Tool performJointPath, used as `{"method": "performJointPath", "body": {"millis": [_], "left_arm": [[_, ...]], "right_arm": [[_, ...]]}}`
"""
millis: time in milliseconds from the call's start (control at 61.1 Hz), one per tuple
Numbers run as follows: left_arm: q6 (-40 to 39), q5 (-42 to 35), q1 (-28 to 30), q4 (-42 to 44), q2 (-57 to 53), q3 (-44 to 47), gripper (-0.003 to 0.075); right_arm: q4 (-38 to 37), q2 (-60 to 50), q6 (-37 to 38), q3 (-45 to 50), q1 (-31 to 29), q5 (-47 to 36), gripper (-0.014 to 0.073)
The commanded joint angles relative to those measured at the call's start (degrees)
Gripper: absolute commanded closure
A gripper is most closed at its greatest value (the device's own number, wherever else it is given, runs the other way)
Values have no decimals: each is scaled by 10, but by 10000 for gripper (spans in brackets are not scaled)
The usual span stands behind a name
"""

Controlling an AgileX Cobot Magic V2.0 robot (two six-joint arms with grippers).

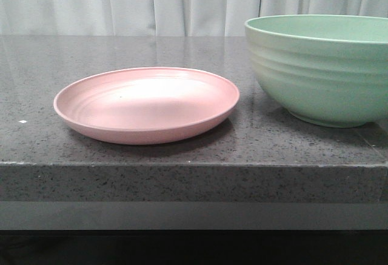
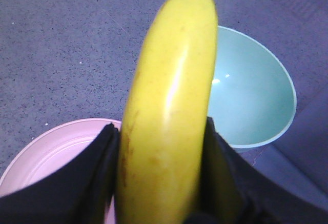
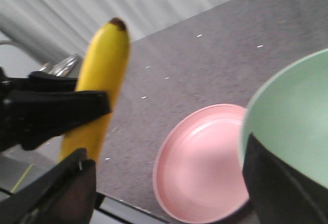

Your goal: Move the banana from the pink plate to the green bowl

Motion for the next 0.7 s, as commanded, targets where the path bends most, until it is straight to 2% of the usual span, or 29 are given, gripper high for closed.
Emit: {"method": "performJointPath", "body": {"millis": [0, 131, 328, 688], "left_arm": [[-1, -43, -5, -11, -16, -20, 711], [-1, -43, -5, -11, -16, -20, 711], [-1, -43, -5, -11, -16, -20, 711], [-1, -43, -5, -11, -16, -20, 711]], "right_arm": [[96, 46, -79, -47, 31, -35, -8], [192, 116, -162, -94, 49, -23, -8], [279, 200, -242, -157, 49, 10, -8], [293, 302, -251, -242, 49, 87, -3]]}}
